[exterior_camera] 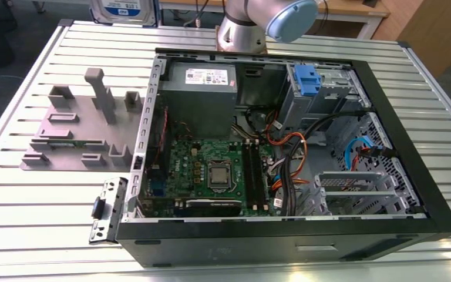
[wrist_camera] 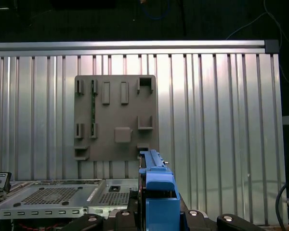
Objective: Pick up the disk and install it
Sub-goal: 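Pick up the disk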
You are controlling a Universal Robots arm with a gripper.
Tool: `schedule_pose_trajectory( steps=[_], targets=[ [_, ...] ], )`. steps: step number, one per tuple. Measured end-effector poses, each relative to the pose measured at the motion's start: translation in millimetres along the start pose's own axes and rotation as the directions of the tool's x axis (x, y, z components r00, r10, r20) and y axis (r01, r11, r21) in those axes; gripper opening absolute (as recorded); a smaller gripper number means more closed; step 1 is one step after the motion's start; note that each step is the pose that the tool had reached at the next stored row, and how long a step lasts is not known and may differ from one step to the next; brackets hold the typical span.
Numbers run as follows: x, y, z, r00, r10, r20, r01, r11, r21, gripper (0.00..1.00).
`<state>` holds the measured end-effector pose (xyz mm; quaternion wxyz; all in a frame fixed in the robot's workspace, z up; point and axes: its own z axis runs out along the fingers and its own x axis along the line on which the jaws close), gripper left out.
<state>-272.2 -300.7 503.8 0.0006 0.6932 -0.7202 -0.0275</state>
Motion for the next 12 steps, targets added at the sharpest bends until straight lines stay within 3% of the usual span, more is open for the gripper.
schedule_pose_trajectory(
  steps=[12],
  targets=[
    [-0.1,-3.9,-0.1,1.0,0.0,0.0,0.0,1.0,0.0,0.36]
  ],
)
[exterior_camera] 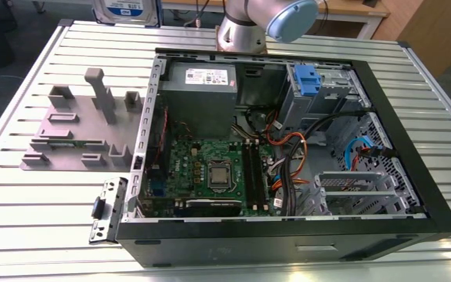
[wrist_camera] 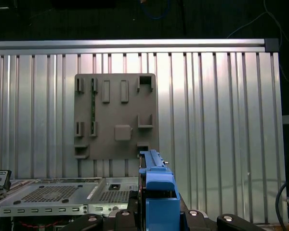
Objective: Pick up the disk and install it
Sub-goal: 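Pick up the disk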
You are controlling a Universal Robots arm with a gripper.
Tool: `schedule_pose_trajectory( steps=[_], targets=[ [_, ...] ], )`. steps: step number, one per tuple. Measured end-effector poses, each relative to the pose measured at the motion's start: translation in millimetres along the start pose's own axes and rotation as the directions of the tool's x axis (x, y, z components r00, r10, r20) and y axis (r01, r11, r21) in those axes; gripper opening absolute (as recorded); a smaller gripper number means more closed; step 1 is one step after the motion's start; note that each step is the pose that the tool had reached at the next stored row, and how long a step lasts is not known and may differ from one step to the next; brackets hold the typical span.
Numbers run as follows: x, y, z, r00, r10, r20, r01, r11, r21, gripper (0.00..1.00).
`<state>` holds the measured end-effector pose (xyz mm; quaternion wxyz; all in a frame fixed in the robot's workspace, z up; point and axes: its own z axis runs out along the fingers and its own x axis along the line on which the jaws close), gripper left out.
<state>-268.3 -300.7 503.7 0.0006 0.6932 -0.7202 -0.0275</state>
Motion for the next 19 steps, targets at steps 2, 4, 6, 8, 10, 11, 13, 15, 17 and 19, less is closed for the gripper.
schedule_pose_trajectory(
  steps=[2,4,6,8,10,11,13,15,17,19],
  targets=[
    [0.2,-0.3,0.0,1.0,0.0,0.0,0.0,1.0,0.0001,0.36],
    [0.5,-0.6,0.0,1.0,0.0,0.0,0.0,1.0,0.0001,0.36],
    [1.1,-0.7,0.0,1.0,0.0,0.0,0.0,1.0,0.0001,0.36],
    [1.7,-0.8,-0.1,1.0,0.0,0.0,0.0,1.0,0.0,0.36],
    [2.4,-0.9,-0.1,1.0,0.0,0.0,0.0,1.0,0.0001,0.36],
    [2.7,-1.0,-0.1,1.0,0.0,0.0,0.0,1.0,0.0001,0.36],
    [3.3,-1.1,-0.1,1.0,0.0,0.0,0.0,1.0,0.0,0.36],
    [4.0,-1.2,-0.1,1.0,0.0,0.0,0.0,1.0,0.0001,0.36],
    [4.7,-1.3,-0.1,1.0,0.0,0.0,0.0,1.0,0.0001,0.36],
    [5.3,-1.4,-0.2,1.0,0.0,0.0,0.0,1.0,0.0,0.36]
  ],
)
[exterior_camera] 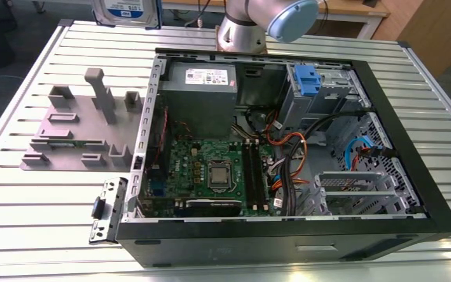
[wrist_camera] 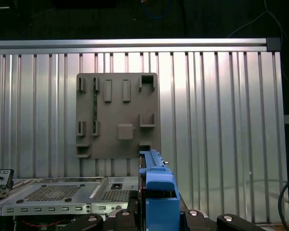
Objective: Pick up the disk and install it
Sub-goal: 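Pick up the disk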
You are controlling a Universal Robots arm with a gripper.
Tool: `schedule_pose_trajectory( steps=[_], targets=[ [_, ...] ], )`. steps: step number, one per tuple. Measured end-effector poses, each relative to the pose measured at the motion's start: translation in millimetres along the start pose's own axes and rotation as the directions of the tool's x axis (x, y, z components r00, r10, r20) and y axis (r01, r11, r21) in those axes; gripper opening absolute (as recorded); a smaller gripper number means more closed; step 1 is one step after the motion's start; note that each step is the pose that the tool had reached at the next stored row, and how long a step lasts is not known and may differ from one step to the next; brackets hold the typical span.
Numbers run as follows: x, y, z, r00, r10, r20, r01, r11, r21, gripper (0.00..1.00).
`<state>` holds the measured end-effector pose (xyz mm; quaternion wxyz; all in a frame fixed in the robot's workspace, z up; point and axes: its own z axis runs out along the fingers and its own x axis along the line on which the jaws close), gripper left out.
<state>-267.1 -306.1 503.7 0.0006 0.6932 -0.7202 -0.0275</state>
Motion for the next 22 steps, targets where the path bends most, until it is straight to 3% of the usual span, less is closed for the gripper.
schedule_pose_trajectory(
  steps=[22],
  targets=[
    [5.5,-1.2,0.0,1.0,0.0,0.0,0.0,1.0,0.0,0.36]
  ],
)
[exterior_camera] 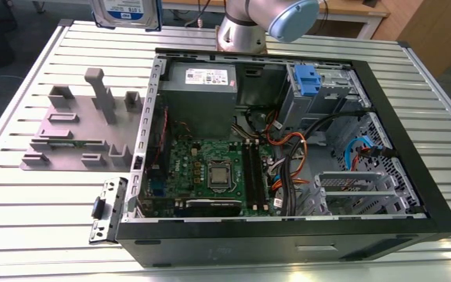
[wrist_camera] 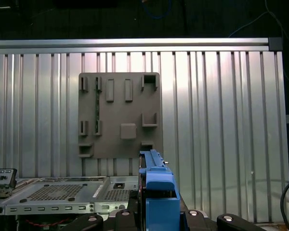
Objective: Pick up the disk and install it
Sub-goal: 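Pick up the disk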
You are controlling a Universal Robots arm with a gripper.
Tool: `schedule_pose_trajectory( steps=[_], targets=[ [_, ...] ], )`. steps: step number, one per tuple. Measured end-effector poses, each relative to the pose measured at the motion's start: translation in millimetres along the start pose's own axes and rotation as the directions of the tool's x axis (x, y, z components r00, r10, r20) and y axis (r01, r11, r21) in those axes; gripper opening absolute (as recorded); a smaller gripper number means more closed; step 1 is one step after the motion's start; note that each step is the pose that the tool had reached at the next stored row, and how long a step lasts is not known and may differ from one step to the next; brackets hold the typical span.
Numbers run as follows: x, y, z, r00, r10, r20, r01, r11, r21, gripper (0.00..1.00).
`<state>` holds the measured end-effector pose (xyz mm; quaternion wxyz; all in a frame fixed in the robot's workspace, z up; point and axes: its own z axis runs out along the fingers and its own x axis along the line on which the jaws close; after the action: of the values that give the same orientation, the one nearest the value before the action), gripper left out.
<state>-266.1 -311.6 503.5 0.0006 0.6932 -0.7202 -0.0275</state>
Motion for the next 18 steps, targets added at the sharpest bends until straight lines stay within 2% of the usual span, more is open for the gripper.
schedule_pose_trajectory(
  steps=[18],
  targets=[
    [3.8,-0.8,0.1,1.0,0.0,0.0,0.0,1.0,0.0,0.36]
  ],
)
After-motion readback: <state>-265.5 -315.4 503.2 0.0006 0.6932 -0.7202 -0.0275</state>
